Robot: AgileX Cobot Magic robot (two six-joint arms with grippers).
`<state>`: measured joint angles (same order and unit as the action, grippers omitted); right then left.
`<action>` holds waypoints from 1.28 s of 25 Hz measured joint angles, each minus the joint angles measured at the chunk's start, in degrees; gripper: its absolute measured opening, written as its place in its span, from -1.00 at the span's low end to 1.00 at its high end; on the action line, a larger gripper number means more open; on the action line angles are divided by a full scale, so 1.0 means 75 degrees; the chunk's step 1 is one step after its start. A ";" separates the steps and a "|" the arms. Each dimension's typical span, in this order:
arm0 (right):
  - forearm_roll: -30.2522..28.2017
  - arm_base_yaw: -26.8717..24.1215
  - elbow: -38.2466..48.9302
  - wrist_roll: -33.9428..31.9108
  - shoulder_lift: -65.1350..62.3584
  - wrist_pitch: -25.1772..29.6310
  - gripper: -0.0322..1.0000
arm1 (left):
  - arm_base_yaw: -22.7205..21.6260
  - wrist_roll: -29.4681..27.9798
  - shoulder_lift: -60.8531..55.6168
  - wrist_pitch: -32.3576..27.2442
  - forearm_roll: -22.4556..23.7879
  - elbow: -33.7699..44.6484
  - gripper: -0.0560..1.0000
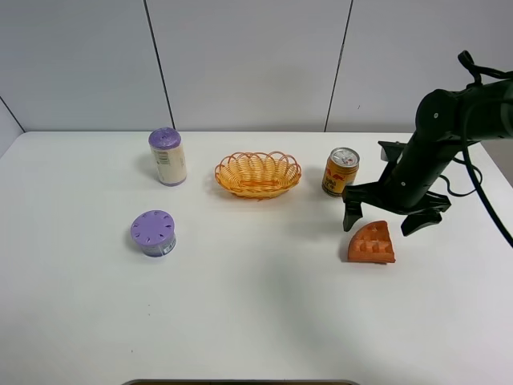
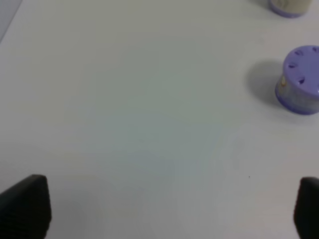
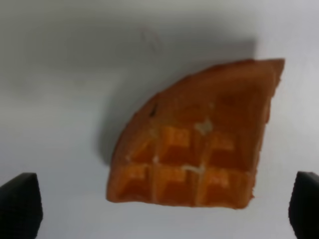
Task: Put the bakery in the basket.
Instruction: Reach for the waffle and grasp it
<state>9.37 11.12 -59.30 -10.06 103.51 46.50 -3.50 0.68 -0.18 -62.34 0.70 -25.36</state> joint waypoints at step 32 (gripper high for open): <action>-0.0398 0.0000 -0.0023 -0.0442 0.1106 -0.0454 0.98 | 0.0000 0.0000 0.0000 0.0000 0.0000 0.0000 0.99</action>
<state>6.38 11.12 -59.47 -13.38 111.81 43.10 -3.50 0.68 -0.18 -62.34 0.70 -25.36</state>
